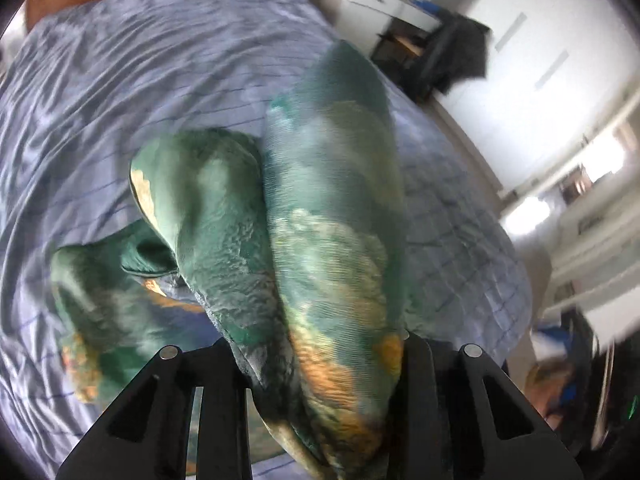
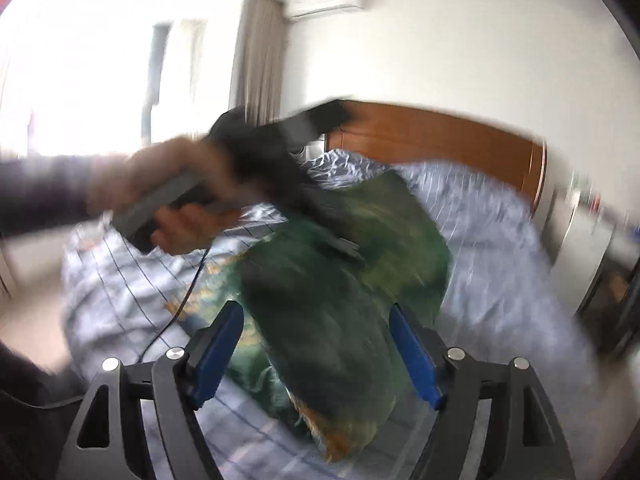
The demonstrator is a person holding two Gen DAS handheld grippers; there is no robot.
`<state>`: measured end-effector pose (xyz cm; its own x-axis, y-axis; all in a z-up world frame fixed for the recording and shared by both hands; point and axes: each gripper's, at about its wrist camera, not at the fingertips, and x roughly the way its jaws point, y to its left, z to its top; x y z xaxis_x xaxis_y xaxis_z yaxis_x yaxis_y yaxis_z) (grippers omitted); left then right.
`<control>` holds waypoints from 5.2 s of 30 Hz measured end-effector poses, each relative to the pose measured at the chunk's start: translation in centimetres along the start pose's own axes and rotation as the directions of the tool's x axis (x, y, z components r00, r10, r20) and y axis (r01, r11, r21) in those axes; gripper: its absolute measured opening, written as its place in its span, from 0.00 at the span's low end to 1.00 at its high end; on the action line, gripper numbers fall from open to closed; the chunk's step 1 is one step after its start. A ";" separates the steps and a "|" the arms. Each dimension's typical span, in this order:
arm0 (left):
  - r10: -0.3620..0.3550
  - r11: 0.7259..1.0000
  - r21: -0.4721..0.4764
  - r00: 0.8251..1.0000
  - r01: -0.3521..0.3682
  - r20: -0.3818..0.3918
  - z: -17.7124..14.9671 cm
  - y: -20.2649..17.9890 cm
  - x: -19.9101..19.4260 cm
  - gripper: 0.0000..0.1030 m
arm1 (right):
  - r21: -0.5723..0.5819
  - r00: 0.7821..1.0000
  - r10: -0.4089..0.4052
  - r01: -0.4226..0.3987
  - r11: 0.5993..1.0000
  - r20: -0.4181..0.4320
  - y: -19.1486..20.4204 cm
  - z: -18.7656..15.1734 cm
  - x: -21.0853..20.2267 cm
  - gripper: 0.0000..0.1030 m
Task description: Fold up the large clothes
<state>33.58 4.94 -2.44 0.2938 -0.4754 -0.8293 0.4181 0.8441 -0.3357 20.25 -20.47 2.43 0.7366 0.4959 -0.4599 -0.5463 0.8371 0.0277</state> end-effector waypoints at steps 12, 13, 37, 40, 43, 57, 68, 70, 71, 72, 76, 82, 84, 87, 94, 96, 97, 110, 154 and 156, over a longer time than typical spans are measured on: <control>0.061 0.972 -0.231 0.998 -0.052 0.031 -6.5 15.3 0.7 0.35 | 0.148 0.934 0.241 -0.208 0.967 -0.265 0.1 0.4 17.3 0.35; 0.040 0.963 -0.268 0.999 -0.032 0.028 -7.2 16.5 1.3 0.35 | 0.166 0.920 0.262 -0.221 0.961 -0.292 0.9 -0.4 18.7 0.34; -0.030 0.932 -0.356 0.992 0.071 0.120 -10.3 19.6 4.1 0.43 | 0.116 0.875 0.141 -0.097 0.988 -0.464 3.3 -4.1 16.2 0.33; -0.043 0.922 -0.377 0.991 0.090 0.130 -10.5 20.0 4.4 0.44 | 0.115 0.874 0.124 -0.079 0.990 -0.470 3.3 -4.7 17.0 0.33; -0.031 0.920 -0.383 0.991 0.080 0.132 -10.8 19.8 4.2 0.44 | 0.127 0.878 0.122 -0.071 0.989 -0.462 2.9 -5.1 17.0 0.33; 0.023 0.893 -0.442 0.974 0.083 0.227 -14.4 20.4 -4.6 0.73 | 0.157 0.958 0.028 0.017 0.987 -0.284 2.3 -3.9 6.3 0.63; 0.270 0.905 -0.410 0.902 -0.118 0.336 -19.5 13.9 -11.4 0.92 | 0.210 0.952 -0.084 0.150 0.966 -0.293 0.8 -9.3 2.3 0.64; 0.341 0.892 -0.409 0.878 -0.191 0.334 -20.0 12.8 -11.9 0.94 | 0.203 0.948 -0.099 0.165 0.965 -0.303 0.6 -9.9 2.1 0.64; 0.377 0.883 -0.409 0.865 -0.229 0.332 -20.1 12.1 -12.0 0.94 | 0.200 0.947 -0.107 0.173 0.964 -0.302 0.6 -10.2 1.9 0.64; 0.418 0.872 -0.406 0.846 -0.272 0.330 -20.2 11.4 -12.1 0.94 | 0.199 0.947 -0.111 0.176 0.964 -0.302 0.6 -10.3 1.8 0.64; 0.511 0.849 -0.349 0.781 -0.396 0.359 -20.0 8.3 -12.4 0.94 | 0.215 0.946 -0.108 0.179 0.960 -0.305 0.7 -11.1 1.5 0.64; 0.513 0.856 -0.311 0.753 -0.413 0.412 -19.4 5.6 -13.4 0.95 | 0.201 0.954 -0.101 0.162 0.966 -0.284 1.5 -11.0 0.8 0.64; 0.511 0.858 -0.302 0.749 -0.415 0.422 -19.1 4.8 -13.5 0.95 | 0.186 0.956 -0.101 0.157 0.970 -0.277 1.8 -11.0 0.5 0.64; 0.511 0.858 -0.289 0.752 -0.424 0.416 -18.6 3.9 -13.1 0.95 | 0.179 0.956 -0.109 0.161 0.970 -0.271 1.9 -11.2 0.2 0.64; 0.501 0.865 -0.254 0.766 -0.432 0.402 -17.8 2.1 -11.7 0.95 | 0.186 0.960 -0.111 0.162 0.969 -0.255 2.0 -11.4 -0.6 0.64; 0.499 0.867 -0.246 0.772 -0.434 0.395 -17.7 1.7 -11.3 0.95 | 0.188 0.961 -0.109 0.159 0.969 -0.254 2.0 -11.4 -0.7 0.64; 0.496 0.868 -0.245 0.775 -0.431 0.393 -17.7 1.5 -11.2 0.95 | 0.193 0.962 -0.105 0.157 0.969 -0.252 2.0 -11.3 -0.7 0.64; 0.469 0.883 -0.220 0.798 -0.415 0.378 -17.7 -0.4 -10.3 0.95 | 0.179 0.969 -0.110 0.151 0.972 -0.222 2.3 -10.9 -1.6 0.64; -0.167 0.825 -0.538 0.984 0.176 0.066 -14.8 23.2 5.1 1.00 | 0.583 0.925 0.266 -0.062 0.810 -0.271 -9.0 -2.9 13.0 0.77; -0.173 0.826 -0.535 0.983 0.178 0.060 -14.7 23.4 5.3 1.00 | 0.681 0.886 0.383 -0.110 0.724 -0.264 -10.0 -4.3 16.5 0.77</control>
<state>32.25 25.85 -21.28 0.2682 -0.6279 -0.7306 -0.0624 0.7455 -0.6636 36.15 -21.71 -9.23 0.3382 0.6985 -0.6307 -0.2048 0.7087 0.6751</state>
